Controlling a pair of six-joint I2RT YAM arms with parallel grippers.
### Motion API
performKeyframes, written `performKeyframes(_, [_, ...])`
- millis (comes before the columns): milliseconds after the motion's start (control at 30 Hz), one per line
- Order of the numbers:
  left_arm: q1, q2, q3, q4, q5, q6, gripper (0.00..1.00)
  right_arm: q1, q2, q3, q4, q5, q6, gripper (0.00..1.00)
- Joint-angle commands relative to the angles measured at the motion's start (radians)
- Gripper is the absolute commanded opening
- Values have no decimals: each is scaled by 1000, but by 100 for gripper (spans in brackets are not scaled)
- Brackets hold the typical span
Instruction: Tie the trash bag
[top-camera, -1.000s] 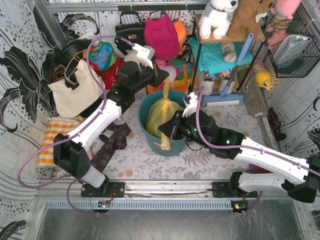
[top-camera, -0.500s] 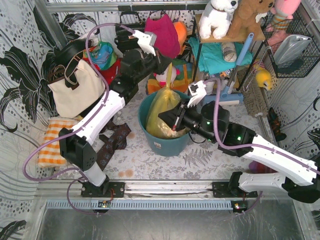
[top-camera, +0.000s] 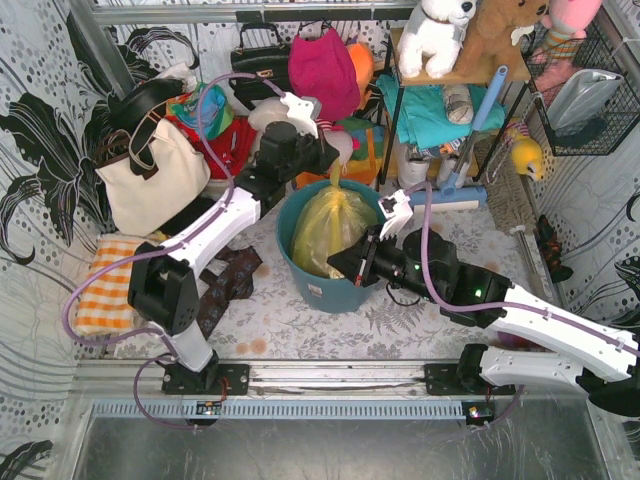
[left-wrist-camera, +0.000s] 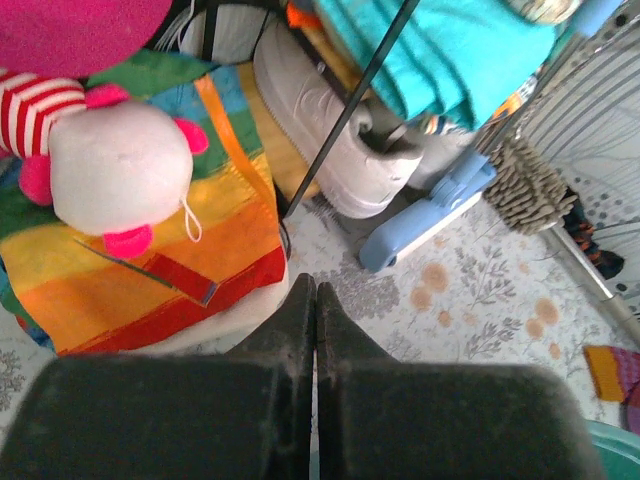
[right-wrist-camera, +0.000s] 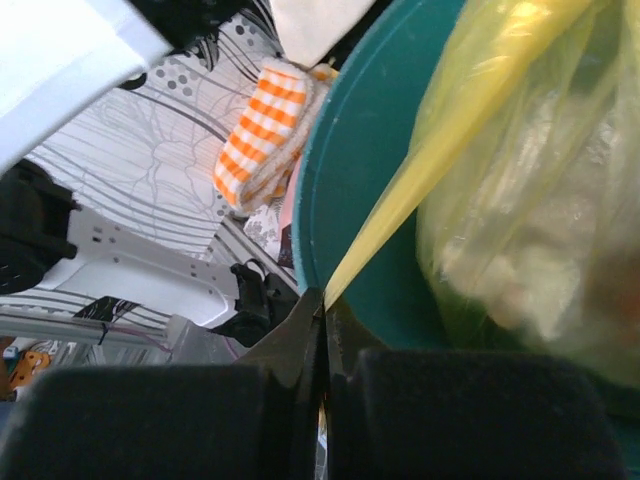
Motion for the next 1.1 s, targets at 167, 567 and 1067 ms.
performKeyframes(167, [7, 8, 105, 22, -77, 55, 0, 33, 47, 163, 92, -116, -96, 0])
performKeyframes(567, [6, -11, 111, 6, -52, 59, 0, 54, 18, 137, 105, -127, -68, 0])
performKeyframes(1067, [5, -251, -155, 38, 28, 15, 50, 76, -94, 52, -43, 81, -21, 10])
